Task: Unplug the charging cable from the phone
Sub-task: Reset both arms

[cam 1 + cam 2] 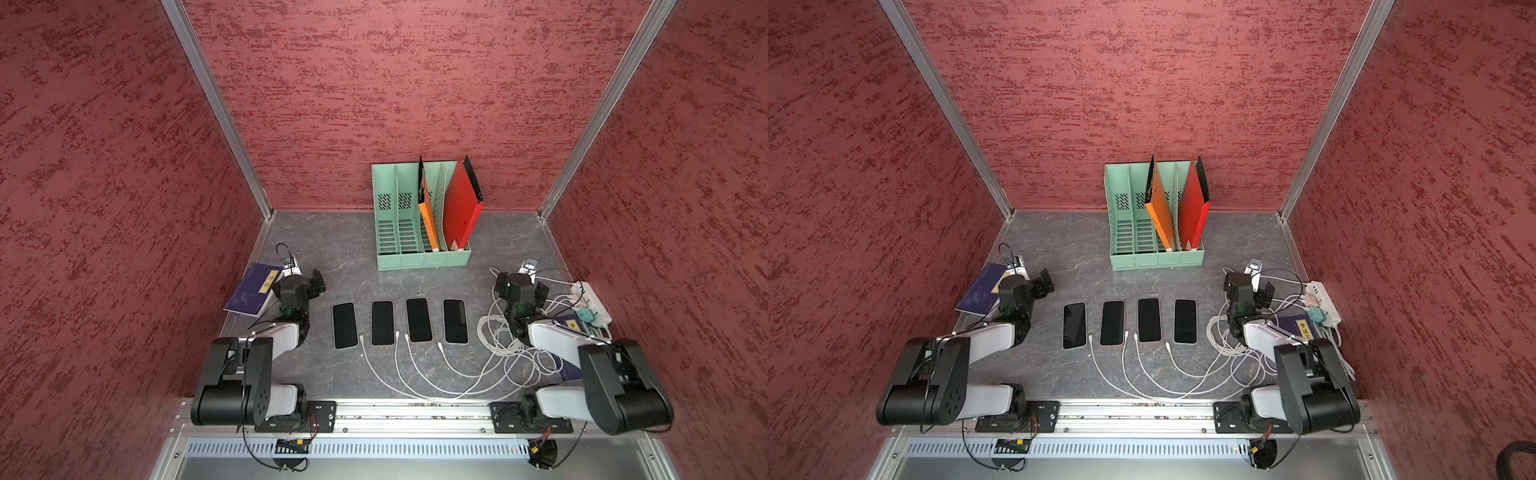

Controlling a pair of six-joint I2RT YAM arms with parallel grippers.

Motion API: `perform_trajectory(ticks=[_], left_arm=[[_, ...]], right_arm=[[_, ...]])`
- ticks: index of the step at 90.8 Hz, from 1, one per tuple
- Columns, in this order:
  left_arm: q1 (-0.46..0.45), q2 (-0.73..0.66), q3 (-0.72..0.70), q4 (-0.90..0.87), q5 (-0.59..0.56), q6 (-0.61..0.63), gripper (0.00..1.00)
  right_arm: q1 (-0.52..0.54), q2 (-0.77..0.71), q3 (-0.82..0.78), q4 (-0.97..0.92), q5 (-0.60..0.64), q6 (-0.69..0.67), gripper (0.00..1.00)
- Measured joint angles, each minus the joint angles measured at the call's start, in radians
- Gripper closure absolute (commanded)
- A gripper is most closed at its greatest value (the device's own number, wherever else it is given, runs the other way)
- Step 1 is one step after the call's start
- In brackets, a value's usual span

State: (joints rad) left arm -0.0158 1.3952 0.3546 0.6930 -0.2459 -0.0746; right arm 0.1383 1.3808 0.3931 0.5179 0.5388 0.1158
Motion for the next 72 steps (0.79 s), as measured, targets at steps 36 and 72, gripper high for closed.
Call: perform_trajectory(ticks=[36,72], left_arm=[[0.027,0.134,0.000,0.198,0.096,0.061,0.00],[0.018,0.134,0.000,0.214,0.115,0.061,0.00]], right_arm=[[-0.108,0.177,-0.039,0.373,-0.345,-0.091,0.01],[-0.108,0.177,-0.039,0.406,-0.389,-0.098,0.01]])
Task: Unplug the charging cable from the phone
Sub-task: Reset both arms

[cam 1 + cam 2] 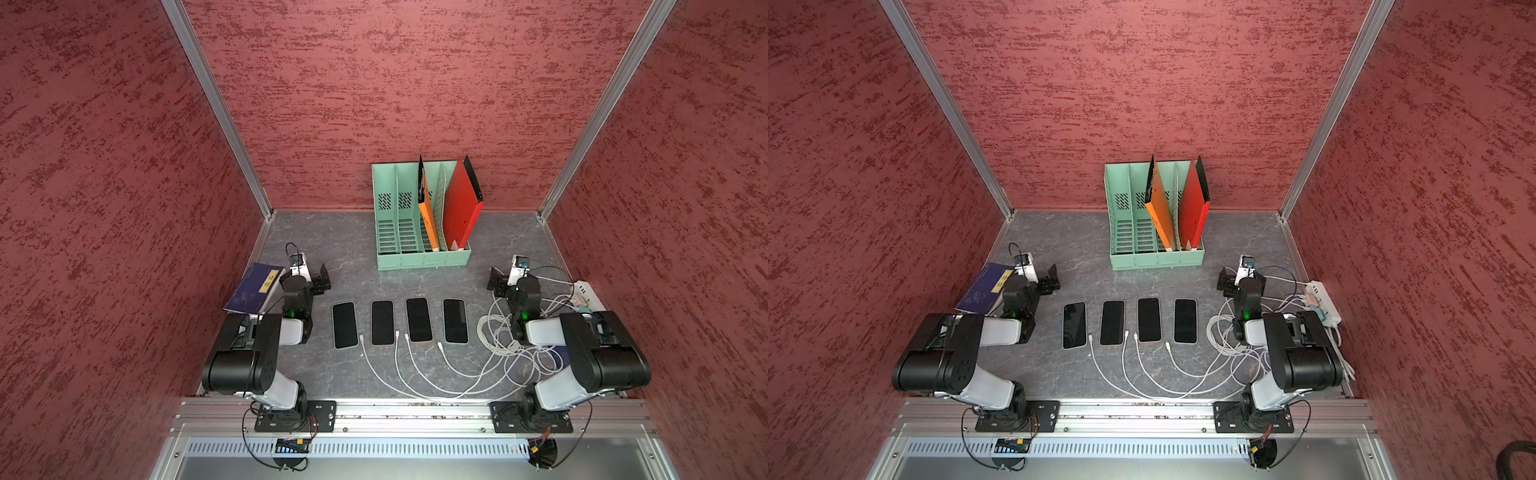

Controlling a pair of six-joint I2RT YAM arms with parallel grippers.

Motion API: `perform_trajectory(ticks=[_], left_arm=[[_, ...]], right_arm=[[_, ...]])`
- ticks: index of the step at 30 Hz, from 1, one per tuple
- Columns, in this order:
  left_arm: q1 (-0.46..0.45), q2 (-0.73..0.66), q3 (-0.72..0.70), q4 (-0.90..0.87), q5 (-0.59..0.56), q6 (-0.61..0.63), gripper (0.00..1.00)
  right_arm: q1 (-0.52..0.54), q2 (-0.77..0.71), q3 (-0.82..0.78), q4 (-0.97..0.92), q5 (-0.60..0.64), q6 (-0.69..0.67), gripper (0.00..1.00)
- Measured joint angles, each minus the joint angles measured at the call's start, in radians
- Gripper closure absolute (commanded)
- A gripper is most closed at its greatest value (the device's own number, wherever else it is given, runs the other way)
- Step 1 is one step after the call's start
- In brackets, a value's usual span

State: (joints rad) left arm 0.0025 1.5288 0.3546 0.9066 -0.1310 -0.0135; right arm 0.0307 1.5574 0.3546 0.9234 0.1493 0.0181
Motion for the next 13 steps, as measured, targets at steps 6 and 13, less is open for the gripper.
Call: perform_trajectory(ticks=[6,13], left_arm=[[0.000,0.000,0.000,0.000,0.000,0.000,0.00],[0.000,0.000,0.000,0.000,0.000,0.000,0.00]], right_arm=[[0.000,0.000,0.000,0.000,-0.004,0.000,0.02],[0.000,0.000,0.000,0.000,-0.008,0.000,0.01]])
